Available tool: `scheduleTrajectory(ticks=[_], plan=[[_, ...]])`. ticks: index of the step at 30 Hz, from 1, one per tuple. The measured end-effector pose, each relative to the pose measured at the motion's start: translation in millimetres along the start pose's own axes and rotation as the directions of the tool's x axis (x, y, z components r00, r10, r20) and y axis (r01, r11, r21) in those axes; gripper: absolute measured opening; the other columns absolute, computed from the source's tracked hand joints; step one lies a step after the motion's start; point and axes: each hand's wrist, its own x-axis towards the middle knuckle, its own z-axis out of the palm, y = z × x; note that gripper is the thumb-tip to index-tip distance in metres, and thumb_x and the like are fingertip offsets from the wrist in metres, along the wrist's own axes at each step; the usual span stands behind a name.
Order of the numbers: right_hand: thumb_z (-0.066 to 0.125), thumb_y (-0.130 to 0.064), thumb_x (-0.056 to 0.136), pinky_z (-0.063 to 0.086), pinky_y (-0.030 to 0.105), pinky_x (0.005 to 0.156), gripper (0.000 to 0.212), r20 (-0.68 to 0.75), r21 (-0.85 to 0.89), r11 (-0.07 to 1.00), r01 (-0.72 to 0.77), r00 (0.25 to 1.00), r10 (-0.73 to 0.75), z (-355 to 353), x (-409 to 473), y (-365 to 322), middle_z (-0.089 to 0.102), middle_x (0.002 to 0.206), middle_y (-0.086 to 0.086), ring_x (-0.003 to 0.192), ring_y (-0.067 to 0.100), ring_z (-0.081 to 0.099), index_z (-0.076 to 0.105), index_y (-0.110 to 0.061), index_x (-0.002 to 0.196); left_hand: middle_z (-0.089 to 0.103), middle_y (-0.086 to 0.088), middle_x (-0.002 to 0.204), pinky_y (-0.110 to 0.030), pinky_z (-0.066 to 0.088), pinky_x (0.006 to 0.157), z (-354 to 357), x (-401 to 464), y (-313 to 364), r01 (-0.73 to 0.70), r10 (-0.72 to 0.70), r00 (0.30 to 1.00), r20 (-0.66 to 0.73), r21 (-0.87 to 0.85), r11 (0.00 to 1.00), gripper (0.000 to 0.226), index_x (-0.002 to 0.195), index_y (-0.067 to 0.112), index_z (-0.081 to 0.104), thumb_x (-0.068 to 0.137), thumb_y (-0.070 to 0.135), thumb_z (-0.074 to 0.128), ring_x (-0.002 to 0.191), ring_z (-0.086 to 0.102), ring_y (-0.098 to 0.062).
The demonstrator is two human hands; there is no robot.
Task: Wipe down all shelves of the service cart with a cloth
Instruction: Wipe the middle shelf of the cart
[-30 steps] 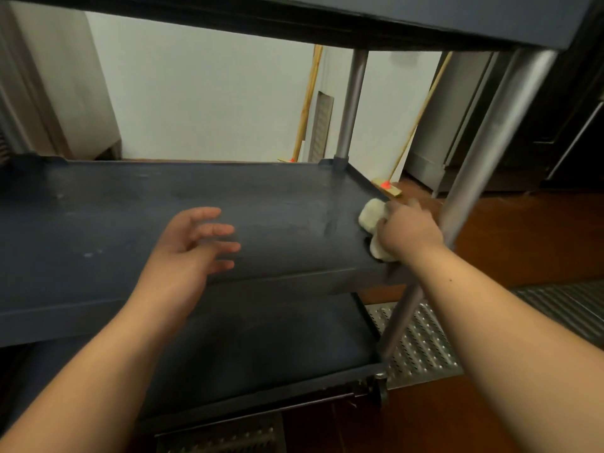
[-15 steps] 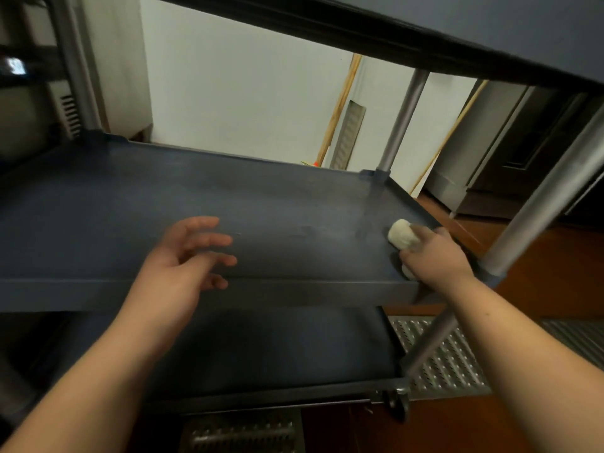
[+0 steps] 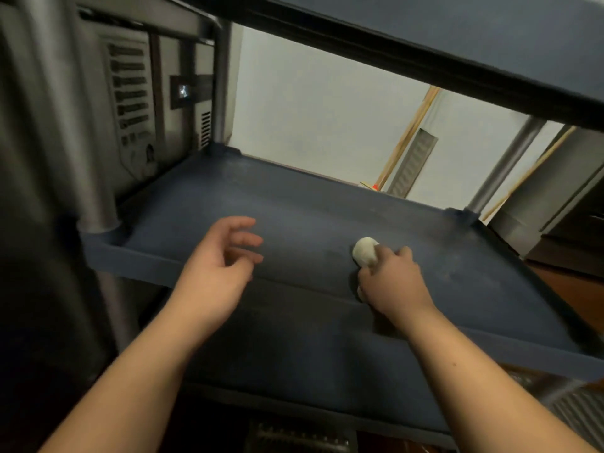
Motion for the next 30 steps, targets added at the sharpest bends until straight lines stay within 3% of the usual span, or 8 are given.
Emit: scheduleTrajectory(ticks=[2, 8, 13, 19, 25, 30], plan=[[0.048, -0.026, 0.093, 0.045, 0.046, 0.092, 0.042, 0.012, 0.026, 0.999, 0.032, 0.999, -0.032, 11.6, -4.6, -33.5, 0.041, 0.120, 0.015, 0.113, 0.044, 0.047, 0.052, -0.010, 0.132, 0.061, -0.008, 0.101, -0.022, 0.050, 0.059, -25.3, 1.0, -4.6, 0.040, -0.041, 0.998, -0.045, -0.031, 0.999, 0.051, 0.107, 0.026, 0.053, 0.086, -0.019, 0.041, 0.077, 0.064, -0.012], [0.047, -0.024, 0.095, 0.035, 0.039, 0.081, 0.039, 0.094, 0.089, 0.988, 0.125, 0.987, -0.134, 41.4, -15.2, -138.0, 0.036, 0.127, 0.015, 0.118, 0.042, 0.041, 0.049, -0.007, 0.130, 0.063, -0.005, 0.097, -0.020, 0.050, 0.055, -88.8, -2.8, -8.7, 0.100, -0.114, 0.984, -0.136, -0.112, 0.989, 0.045, 0.112, 0.015, 0.052, 0.086, -0.020, 0.039, 0.075, 0.064, -0.015], [0.045, -0.029, 0.098, 0.040, 0.043, 0.086, 0.043, 0.098, 0.109, 0.969, 0.221, 0.968, -0.232, 62.0, -33.4, -219.2, 0.034, 0.133, 0.014, 0.120, 0.039, 0.040, 0.046, -0.007, 0.134, 0.064, -0.006, 0.090, -0.020, 0.047, 0.052, -119.8, -5.3, -14.6, 0.134, -0.176, 0.949, -0.260, -0.172, 0.976, 0.047, 0.099, 0.023, 0.054, 0.084, -0.019, 0.040, 0.066, 0.064, -0.014], [0.047, -0.032, 0.097, 0.043, 0.046, 0.094, 0.046, 0.132, 0.097, 0.947, 0.306, 0.939, -0.317, 84.0, -44.9, -297.1, 0.032, 0.137, 0.015, 0.124, 0.038, 0.039, 0.046, -0.007, 0.135, 0.063, -0.008, 0.093, -0.025, 0.048, 0.056, -133.7, -13.3, -14.8, 0.187, -0.223, 0.937, -0.271, -0.151, 0.971, 0.043, 0.099, 0.022, 0.054, 0.083, -0.016, 0.042, 0.068, 0.065, -0.015], [0.046, -0.031, 0.096, 0.042, 0.048, 0.100, 0.049, 0.216, 0.178, 0.884, 0.432, 0.859, -0.463, 84.9, -35.0, -301.0, 0.035, 0.133, 0.016, 0.123, 0.044, 0.043, 0.044, -0.013, 0.141, 0.063, -0.007, 0.096, -0.030, 0.050, 0.063, -135.3, -14.7, -6.7, 0.175, -0.211, 0.914, -0.346, -0.132, 0.976, 0.038, 0.107, 0.017, 0.055, 0.084, -0.011, 0.045, 0.077, 0.066, -0.019], [0.050, -0.028, 0.093, 0.045, 0.048, 0.098, 0.050, 0.190, 0.145, 0.931, 0.334, 0.914, -0.358, 66.4, -15.0, -238.9, 0.037, 0.131, 0.015, 0.120, 0.044, 0.045, 0.045, -0.015, 0.141, 0.061, -0.008, 0.095, -0.029, 0.048, 0.060, -102.2, -14.2, 0.8, 0.174, -0.205, 0.934, -0.292, -0.131, 0.976, 0.041, 0.101, 0.020, 0.054, 0.084, -0.015, 0.041, 0.073, 0.064, -0.019]])
